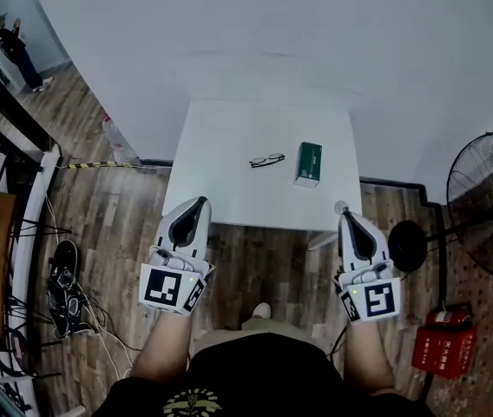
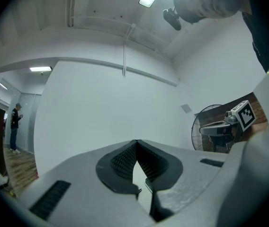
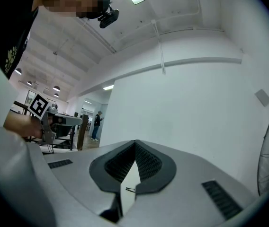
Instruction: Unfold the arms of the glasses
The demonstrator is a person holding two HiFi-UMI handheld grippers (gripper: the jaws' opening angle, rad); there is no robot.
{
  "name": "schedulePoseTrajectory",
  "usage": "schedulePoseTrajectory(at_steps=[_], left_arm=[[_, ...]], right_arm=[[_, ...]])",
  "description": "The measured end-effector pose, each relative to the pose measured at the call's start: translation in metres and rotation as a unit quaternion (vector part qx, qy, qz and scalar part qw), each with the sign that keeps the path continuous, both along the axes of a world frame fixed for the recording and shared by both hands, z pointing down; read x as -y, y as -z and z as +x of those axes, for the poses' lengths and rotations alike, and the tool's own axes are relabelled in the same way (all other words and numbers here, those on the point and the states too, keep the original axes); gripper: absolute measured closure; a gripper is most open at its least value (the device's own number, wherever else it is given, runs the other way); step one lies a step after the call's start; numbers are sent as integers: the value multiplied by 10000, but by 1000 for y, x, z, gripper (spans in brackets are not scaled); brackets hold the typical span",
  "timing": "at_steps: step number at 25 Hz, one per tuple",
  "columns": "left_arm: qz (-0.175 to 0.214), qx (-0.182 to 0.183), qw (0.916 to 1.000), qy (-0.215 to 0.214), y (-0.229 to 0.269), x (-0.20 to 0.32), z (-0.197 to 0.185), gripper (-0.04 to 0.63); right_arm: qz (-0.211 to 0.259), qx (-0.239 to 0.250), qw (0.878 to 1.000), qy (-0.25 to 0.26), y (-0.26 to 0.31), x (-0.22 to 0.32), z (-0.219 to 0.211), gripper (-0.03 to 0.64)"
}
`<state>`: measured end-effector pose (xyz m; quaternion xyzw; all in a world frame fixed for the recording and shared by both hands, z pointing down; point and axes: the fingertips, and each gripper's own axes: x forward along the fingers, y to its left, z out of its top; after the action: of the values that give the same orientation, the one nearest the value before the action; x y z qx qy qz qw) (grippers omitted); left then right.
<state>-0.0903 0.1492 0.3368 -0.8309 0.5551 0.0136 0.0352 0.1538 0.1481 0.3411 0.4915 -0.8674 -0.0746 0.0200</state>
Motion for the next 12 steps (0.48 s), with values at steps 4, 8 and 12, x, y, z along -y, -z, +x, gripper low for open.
schedulePoseTrajectory(at_steps=[4, 8, 12], left_arm=[[-14, 171, 9998, 88, -3, 6, 8, 589], [-131, 242, 9992, 292, -11, 3, -2, 589], [-59, 271, 9989, 381, -8, -1, -5, 589]], right_arm=[[-25, 66, 9999, 86, -6, 19, 8, 620], [-55, 81, 9997, 211, -11, 24, 4, 620], [-2, 86, 9995, 299, -8, 23, 0, 620]])
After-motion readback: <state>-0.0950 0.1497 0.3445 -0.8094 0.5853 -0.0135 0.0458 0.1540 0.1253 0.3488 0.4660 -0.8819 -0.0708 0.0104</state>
